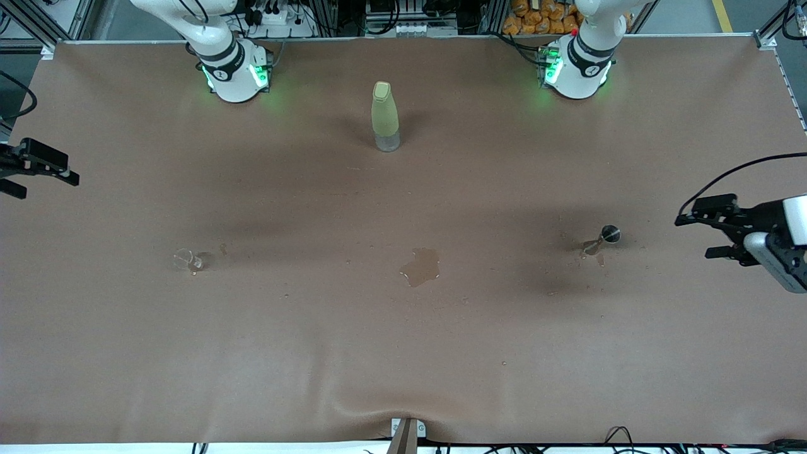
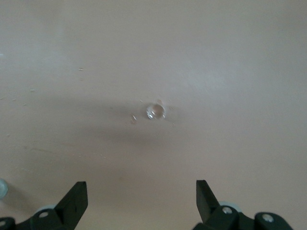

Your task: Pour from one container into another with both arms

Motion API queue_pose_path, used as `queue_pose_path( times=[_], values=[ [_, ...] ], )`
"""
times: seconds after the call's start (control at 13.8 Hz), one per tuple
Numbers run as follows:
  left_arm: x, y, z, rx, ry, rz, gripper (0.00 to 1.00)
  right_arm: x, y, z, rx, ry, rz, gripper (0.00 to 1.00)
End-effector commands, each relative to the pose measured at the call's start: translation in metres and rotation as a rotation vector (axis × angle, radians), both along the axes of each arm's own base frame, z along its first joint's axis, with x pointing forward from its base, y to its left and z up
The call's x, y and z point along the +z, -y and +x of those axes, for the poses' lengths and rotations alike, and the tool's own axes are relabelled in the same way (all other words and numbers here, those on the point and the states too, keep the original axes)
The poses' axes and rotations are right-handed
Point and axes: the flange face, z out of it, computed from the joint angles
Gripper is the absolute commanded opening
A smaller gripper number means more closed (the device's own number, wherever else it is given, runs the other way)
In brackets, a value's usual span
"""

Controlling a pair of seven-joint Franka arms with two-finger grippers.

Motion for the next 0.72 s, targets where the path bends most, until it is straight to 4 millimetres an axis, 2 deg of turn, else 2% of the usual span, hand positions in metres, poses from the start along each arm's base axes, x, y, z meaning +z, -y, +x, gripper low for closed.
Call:
queue_pose_path(
  times=[0.0,0.14,0.29,0.43,0.51,0.65],
  values=[
    [0.023,0.027,-0.002,0.279,-0.046,0.156,1.00,0.003,0.006,-0.020,-0.126,-0.018,-0.059,1.00],
    [0.040,0.050,-0.001,0.421,-0.035,0.256,1.00,0.010,-0.004,-0.017,-0.108,-0.012,-0.111,1.00],
    [0.056,0.066,-0.006,0.396,0.025,0.355,1.00,0.009,0.005,-0.016,-0.136,-0.012,-0.096,1.00],
    [0.069,0.060,-0.012,0.436,0.046,0.410,1.00,0.020,0.002,-0.014,-0.128,0.011,-0.110,1.00],
    [0.083,0.054,-0.018,0.450,0.065,0.417,1.00,0.023,0.001,-0.015,-0.149,0.010,-0.113,1.00],
    [0.090,0.050,-0.022,0.463,0.076,0.419,1.00,0.018,0.001,-0.016,-0.177,-0.024,-0.097,1.00]
  ],
)
